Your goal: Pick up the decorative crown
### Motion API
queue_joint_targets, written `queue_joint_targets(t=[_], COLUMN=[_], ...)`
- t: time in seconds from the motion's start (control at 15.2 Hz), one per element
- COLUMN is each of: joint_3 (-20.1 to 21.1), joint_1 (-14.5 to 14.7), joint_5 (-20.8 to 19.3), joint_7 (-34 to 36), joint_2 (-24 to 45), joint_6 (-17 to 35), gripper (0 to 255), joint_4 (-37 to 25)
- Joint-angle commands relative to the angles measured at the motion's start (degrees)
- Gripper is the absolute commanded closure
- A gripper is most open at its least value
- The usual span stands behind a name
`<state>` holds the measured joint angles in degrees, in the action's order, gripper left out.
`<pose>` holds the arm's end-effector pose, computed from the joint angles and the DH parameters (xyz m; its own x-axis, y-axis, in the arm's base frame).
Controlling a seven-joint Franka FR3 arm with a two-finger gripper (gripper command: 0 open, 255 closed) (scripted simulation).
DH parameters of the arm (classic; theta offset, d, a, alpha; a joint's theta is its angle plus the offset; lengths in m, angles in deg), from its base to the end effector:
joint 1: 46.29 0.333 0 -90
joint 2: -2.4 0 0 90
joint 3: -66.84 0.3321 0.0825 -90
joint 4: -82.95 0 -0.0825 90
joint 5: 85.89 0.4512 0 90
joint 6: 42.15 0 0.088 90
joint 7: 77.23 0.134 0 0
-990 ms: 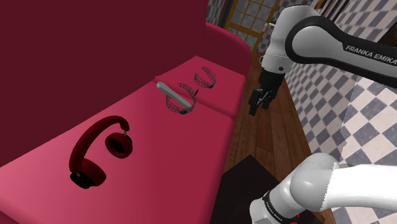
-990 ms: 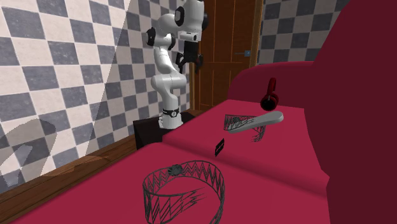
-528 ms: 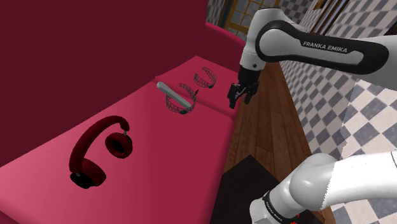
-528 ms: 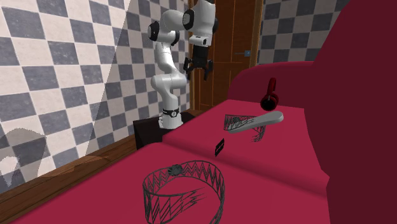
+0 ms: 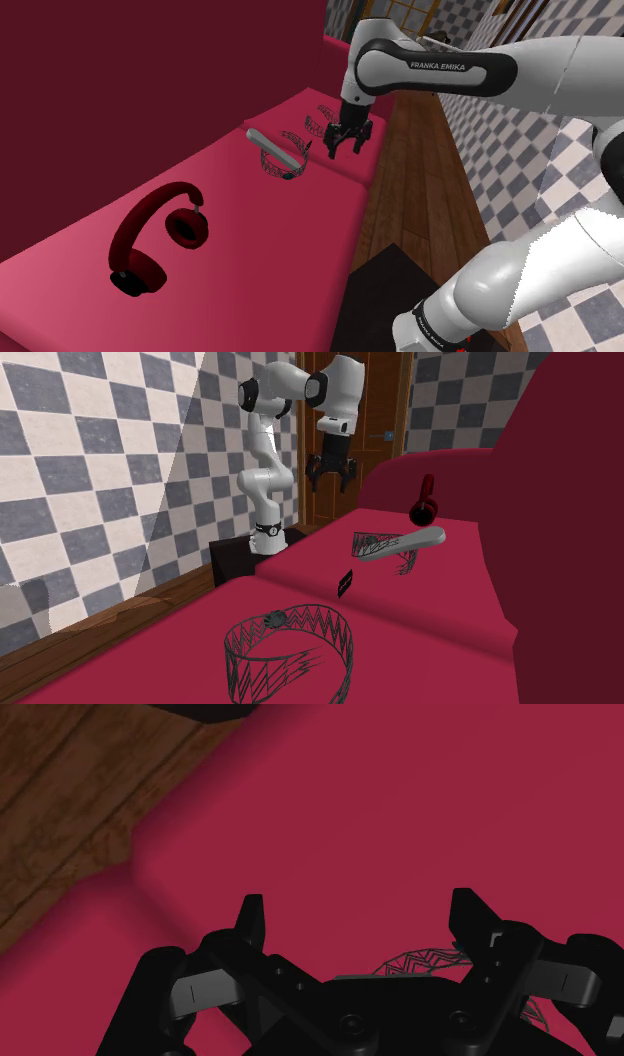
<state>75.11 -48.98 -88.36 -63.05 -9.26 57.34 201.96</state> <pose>0.5358 0.0498 0.4734 0.9817 -0.1495 -0.1177 -0.1377 -0.9852 0.1021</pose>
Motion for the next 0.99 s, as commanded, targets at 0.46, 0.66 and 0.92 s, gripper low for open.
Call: queue_joint_targets(t=[0.46, 0.66, 0.92], joint_3=[0.4, 0.0, -0.1], joint_1=[-0.3, 0.1, 0.2], joint_5=[-4.9, -6.5, -6.8], joint_7=[6.5, 8.3, 8.8], joint_2=[19.8, 26.7, 27.7], joint_6=[2.6, 2.1, 4.1], gripper=[0, 0, 0], joint_4=[-18.3, -26.1, -25.1])
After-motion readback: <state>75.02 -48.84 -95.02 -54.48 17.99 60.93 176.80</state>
